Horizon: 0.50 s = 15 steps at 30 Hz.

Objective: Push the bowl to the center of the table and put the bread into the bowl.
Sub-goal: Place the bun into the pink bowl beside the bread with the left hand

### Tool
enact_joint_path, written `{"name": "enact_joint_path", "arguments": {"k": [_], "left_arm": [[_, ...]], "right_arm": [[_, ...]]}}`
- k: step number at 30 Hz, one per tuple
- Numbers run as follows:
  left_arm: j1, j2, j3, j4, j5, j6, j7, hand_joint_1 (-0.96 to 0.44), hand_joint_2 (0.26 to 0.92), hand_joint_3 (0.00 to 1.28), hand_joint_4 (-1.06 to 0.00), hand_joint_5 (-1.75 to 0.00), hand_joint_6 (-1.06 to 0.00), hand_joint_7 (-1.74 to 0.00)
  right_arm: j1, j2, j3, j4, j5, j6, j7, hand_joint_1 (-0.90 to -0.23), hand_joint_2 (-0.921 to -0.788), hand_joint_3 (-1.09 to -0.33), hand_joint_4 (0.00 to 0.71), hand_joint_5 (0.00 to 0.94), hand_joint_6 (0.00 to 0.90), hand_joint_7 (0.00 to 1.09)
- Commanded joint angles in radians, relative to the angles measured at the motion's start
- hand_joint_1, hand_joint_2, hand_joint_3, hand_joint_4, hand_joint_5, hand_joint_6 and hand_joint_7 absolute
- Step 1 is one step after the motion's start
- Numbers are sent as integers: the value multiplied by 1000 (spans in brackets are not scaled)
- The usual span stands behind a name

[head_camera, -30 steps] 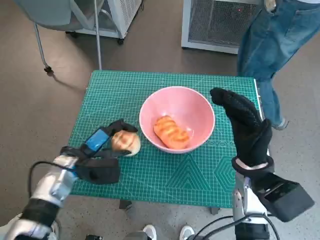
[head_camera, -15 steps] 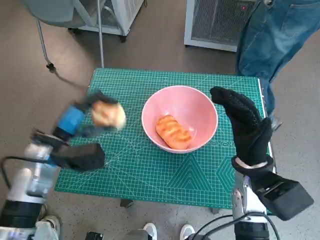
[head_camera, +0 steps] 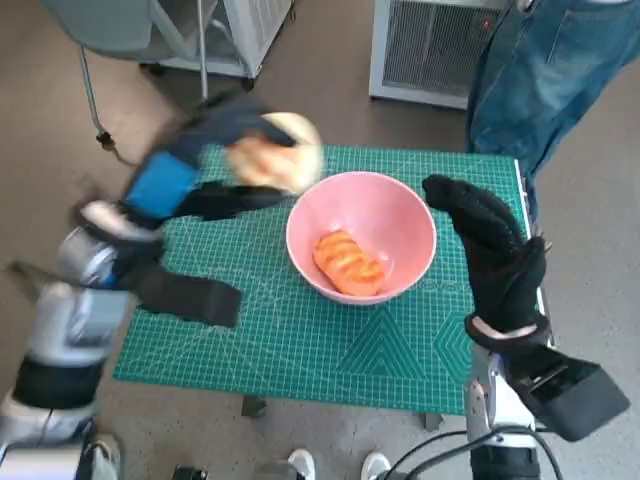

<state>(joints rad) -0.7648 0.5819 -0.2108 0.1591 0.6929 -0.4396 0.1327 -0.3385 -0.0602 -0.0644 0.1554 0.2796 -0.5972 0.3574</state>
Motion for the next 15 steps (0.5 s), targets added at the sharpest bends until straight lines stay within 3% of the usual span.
{"name": "enact_joint_path", "arguments": {"k": [1,5,15], "left_arm": [[-103,-42,-119,148,71,-117,-8,-2,917,35,-743,-1033,-665,-1194],[-176,-74,-205,283,133,-183,-11,-1,920,55,-709,-1041,-642,-1244],[-275,-114,-362,503,319,-193,32,-1,921,123,-649,-1147,-540,-1317]], "right_arm": [[15,-8,-4,-4,10,23,6,-633,-921,-846,205,6,-1,623],[19,-8,-4,-10,7,27,4,-632,-921,-845,207,7,-1,624],[44,-11,-6,-52,14,49,2,-632,-921,-846,229,19,-1,622]]}}
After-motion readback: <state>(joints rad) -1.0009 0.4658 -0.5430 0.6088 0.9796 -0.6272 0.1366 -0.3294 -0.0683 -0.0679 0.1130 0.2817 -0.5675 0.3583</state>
